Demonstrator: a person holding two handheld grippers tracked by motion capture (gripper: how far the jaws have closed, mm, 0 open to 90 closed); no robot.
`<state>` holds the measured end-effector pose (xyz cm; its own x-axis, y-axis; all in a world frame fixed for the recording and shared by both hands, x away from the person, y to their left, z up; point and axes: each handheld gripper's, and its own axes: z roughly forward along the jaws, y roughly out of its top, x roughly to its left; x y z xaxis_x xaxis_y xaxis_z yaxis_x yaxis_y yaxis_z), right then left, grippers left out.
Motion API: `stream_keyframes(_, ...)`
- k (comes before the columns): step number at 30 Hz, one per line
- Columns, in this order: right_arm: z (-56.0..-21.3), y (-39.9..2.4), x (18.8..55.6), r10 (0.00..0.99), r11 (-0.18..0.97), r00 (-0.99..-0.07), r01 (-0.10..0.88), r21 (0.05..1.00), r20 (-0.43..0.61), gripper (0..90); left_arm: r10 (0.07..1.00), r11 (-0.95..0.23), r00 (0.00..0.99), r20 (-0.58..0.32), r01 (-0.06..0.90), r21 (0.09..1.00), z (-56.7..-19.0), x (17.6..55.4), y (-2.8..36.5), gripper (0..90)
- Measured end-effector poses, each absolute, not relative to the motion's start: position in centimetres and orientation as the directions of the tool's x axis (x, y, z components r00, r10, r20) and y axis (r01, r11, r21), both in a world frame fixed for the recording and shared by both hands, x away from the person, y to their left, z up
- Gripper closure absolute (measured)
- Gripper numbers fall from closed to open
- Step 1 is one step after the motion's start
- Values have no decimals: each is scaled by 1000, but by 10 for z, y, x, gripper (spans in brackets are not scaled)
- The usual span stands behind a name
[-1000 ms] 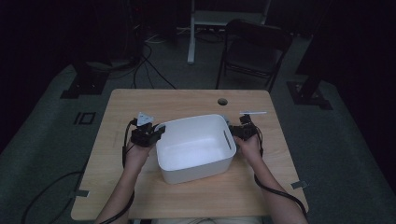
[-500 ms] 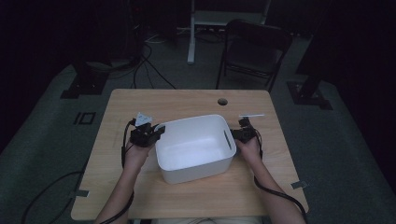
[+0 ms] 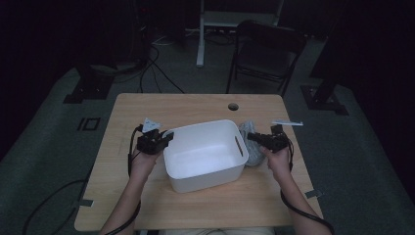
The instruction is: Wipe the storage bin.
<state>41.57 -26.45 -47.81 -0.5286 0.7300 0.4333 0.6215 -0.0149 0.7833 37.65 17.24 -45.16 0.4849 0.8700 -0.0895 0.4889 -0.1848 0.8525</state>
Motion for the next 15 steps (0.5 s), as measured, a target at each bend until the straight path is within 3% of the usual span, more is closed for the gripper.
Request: stream_keyframes(15, -441, -292, 351, 649, -60, -629, 518, 853, 428, 765, 872, -182, 481, -91, 491, 852, -452, 376, 168, 745)
